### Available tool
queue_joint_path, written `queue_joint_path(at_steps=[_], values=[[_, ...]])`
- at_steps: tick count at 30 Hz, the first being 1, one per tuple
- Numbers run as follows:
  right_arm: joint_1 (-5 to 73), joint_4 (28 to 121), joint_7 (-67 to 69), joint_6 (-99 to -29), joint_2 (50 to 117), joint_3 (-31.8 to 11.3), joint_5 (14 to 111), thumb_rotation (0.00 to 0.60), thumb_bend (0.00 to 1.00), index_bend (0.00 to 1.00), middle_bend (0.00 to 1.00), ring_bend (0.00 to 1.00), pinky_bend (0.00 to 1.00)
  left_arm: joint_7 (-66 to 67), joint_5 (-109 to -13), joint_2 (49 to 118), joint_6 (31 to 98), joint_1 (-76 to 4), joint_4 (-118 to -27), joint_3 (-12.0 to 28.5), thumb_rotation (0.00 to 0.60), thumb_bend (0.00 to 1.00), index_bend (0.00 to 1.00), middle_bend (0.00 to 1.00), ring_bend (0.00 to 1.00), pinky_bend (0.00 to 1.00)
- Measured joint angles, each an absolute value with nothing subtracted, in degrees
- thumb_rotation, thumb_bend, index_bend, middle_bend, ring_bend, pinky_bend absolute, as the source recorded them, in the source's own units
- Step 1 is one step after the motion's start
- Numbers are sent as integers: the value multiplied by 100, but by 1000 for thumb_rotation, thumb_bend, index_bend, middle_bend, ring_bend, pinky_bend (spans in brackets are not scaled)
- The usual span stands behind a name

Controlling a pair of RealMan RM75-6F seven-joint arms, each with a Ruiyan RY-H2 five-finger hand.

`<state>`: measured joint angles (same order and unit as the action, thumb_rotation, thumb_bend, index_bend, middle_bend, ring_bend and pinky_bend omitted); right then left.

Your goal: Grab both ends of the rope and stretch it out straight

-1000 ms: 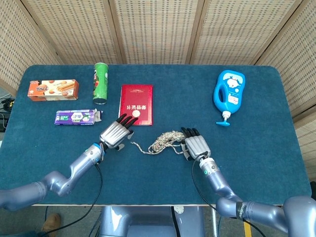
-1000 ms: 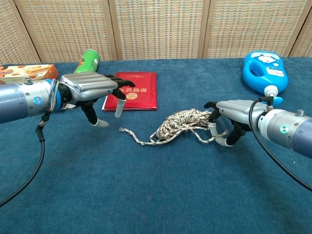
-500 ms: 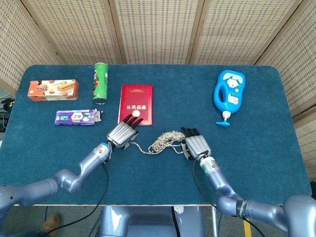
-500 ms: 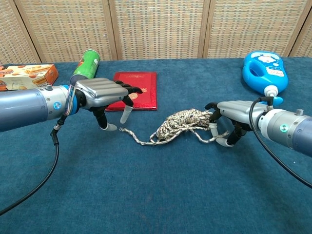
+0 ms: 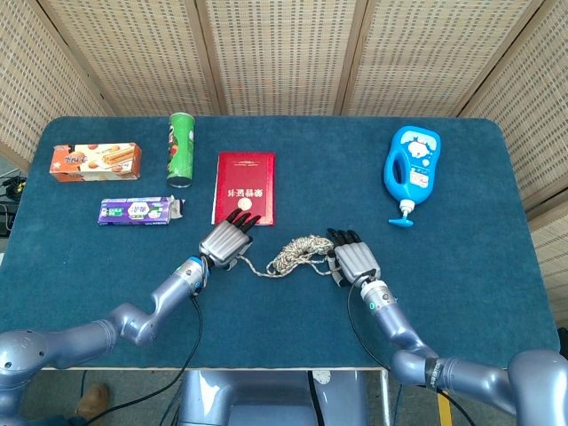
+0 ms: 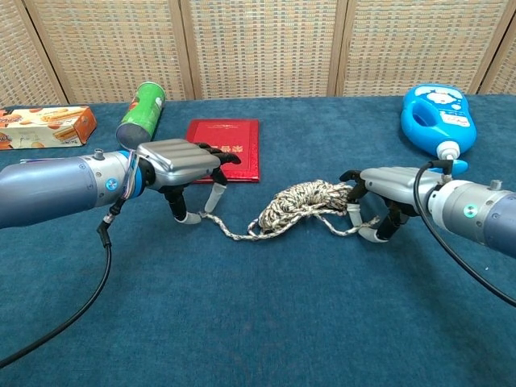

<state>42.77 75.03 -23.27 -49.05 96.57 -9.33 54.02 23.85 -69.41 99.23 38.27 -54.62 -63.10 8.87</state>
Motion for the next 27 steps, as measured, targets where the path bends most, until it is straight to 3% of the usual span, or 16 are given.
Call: queue_joint_path(at_steps=[27], values=[[4306,7543,-2258,-4928,9649,-940,5408,600,541,664,0,0,0,2387,-6834,10133,3874,-5584,-6164,765,600,385,561,0,0,0]])
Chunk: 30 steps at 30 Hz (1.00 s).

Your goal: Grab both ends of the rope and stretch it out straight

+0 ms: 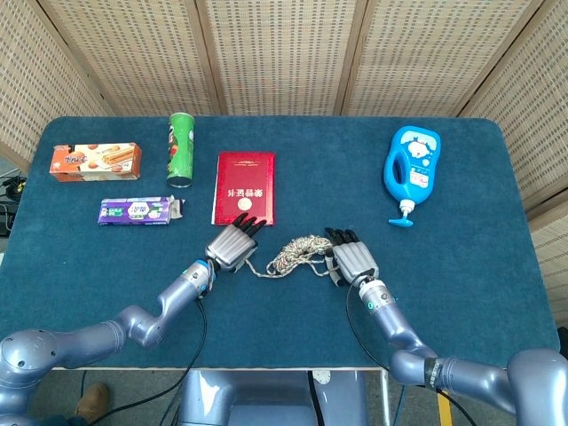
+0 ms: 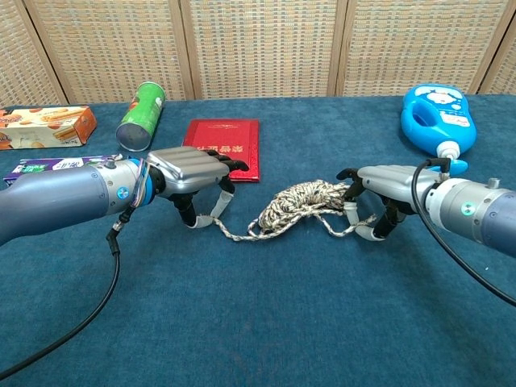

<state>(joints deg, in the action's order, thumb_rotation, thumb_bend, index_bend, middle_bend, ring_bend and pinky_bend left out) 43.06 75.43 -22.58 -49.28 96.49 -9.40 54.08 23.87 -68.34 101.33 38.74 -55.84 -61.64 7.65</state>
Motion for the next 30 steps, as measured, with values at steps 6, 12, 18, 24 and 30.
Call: queue_joint_path(at_steps=[6,12,18,24,30], values=[[4305,7555,-2247,-4945,9645,-942,5404,600,540,666,0,0,0,2424,-6770,10145,3883,-5595,-6157,746,600,399,581,0,0,0],[4318,7564,-2263,-4946,9638,-940,5392,600,540,668,0,0,0,2423,-6704,10187,3872,-5597,-6072,727,600,407,627,0,0,0],[4328,7589,-2290,-4974,9622,-949,5380,600,541,669,0,0,0,2413,-6675,10200,3896,-5604,-6039,729,600,408,733,0,0,0],[4333,7638,-2331,-5016,9596,-953,5363,600,540,670,0,0,0,2446,-6662,10146,3934,-5606,-6105,720,600,414,761,0,0,0],[4313,7672,-2365,-5066,9555,-940,5344,600,540,671,0,0,0,2466,-6649,10057,4013,-5582,-6206,719,600,434,768,0,0,0]])
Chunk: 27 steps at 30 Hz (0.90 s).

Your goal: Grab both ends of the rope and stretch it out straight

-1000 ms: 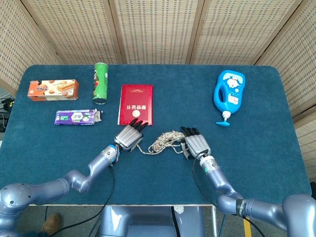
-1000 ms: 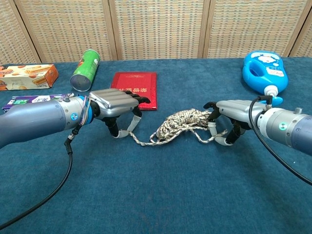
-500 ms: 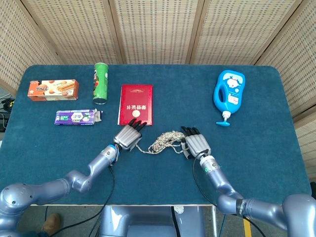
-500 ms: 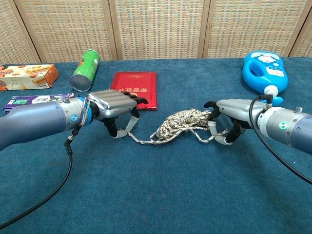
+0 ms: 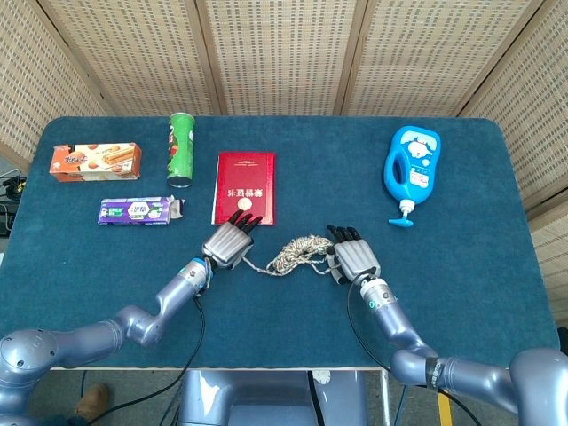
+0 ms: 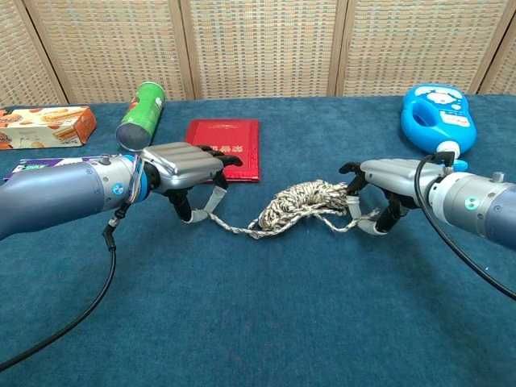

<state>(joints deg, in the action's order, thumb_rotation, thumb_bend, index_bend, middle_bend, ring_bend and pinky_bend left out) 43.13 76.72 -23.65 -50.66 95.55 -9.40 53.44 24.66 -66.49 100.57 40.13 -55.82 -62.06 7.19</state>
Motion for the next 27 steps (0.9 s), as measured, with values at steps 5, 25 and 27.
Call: queue_joint_path(at_steps=[5,25,27], values=[[4251,7738,-2386,-5172,9448,-908,5370,600,541,671,0,0,0,2466,-6644,9808,4125,-5504,-6378,711,600,439,770,0,0,0],[3707,8026,-2335,-5680,8696,-674,5584,600,540,673,0,0,0,1234,-7067,8318,4738,-4555,-6632,323,600,455,772,0,0,0],[3661,8048,-2317,-5737,8660,-662,5620,600,540,673,0,0,0,985,-7179,8251,4796,-4461,-6552,282,600,456,772,0,0,0]])
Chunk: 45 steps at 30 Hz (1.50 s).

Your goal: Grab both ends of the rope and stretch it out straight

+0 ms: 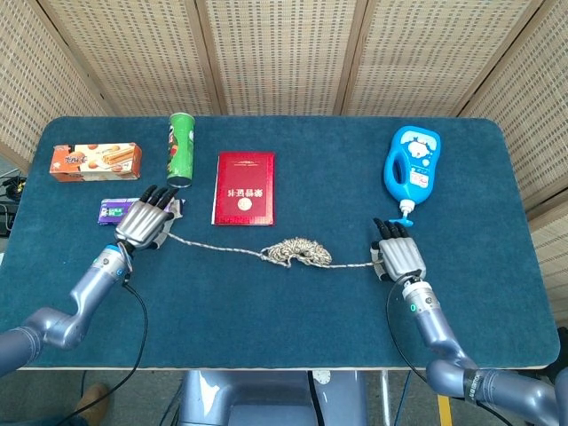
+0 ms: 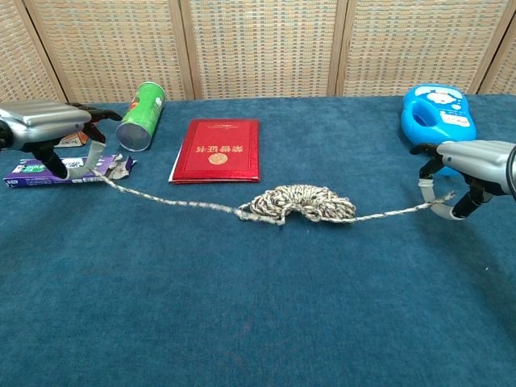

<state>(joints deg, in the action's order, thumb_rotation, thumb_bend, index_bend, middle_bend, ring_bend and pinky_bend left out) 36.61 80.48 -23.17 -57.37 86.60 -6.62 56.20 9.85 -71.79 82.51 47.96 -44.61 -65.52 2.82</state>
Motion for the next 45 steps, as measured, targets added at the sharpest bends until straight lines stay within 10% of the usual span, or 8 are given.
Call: queue_joint_path(at_steps=[18,21,24,28,45], values=[[3441,8187,-2386,-5949,8611,-670,5729,600,540,673,0,0,0,-168,-7908,8318,5103,-4069,-5834,89,600,459,770,0,0,0],[3426,8183,-2370,-5935,8612,-678,5729,600,505,604,0,0,0,-182,-7920,8335,5089,-4058,-5816,103,600,355,461,0,0,0],[3401,8206,-2250,-5919,8587,-690,5768,600,215,274,1,0,0,-307,-7921,8325,5085,-4042,-5852,119,600,92,12,0,0,0],[3312,8286,-1972,-6045,8502,-732,5957,600,58,95,1,0,0,-644,-7954,8193,5233,-3971,-6040,176,600,4,0,0,0,0],[2176,8600,-307,-7990,7497,-354,8092,600,0,33,0,0,0,-878,-7767,6780,7577,-2283,-8338,333,600,0,0,0,0,0]])
